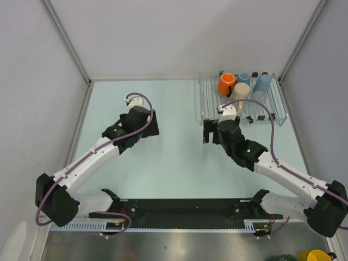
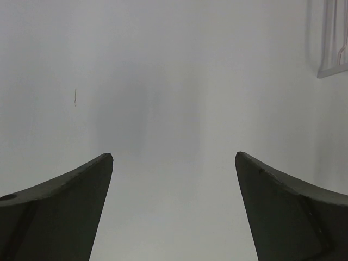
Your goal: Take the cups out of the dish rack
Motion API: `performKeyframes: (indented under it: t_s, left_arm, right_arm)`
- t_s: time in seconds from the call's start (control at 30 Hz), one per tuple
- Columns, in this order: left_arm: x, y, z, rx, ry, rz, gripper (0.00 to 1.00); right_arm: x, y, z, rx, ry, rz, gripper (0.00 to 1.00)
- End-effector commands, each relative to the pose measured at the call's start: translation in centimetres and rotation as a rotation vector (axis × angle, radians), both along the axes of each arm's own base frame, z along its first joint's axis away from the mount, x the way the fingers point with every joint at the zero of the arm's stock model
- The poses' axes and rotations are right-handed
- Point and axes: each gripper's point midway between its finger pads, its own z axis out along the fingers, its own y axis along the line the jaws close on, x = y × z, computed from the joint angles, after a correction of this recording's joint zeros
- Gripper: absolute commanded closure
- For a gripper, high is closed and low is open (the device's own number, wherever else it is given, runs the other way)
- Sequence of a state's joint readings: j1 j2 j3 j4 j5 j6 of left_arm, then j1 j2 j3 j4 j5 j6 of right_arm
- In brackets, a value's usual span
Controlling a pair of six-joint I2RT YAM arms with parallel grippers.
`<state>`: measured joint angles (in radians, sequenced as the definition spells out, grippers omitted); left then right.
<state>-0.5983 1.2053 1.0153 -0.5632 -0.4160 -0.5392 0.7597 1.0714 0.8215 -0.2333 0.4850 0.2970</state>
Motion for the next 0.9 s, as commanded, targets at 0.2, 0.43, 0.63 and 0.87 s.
performKeyframes:
  t_s: [0.2, 0.43, 0.63, 0.87]
  left_arm:
    - [-0.3, -0.4, 1.0, 0.005, -0.014, -0.044, 0.00]
    - [-0.5, 0.0, 1.6, 0.093, -0.025, -0.059, 0.00]
    - [-1.1, -1.2, 1.1, 0.059, -0.011, -0.106, 0.00]
    - [-1.5, -2.0, 1.5, 0.018, -0.011, -0.139, 0.00]
  right_arm:
    - [0.6, 0.9, 1.5, 0.104, 0.010, 0.040, 0.00]
    - [2.4, -2.2, 6.0, 0.077, -0.107, -0.133, 0.00]
    - [4.7, -4.4, 9.8, 0.198, -0.133, -0.225, 0.12]
    - [8.7, -10.8, 9.8, 0.003, -0.050, -0.592, 0.01]
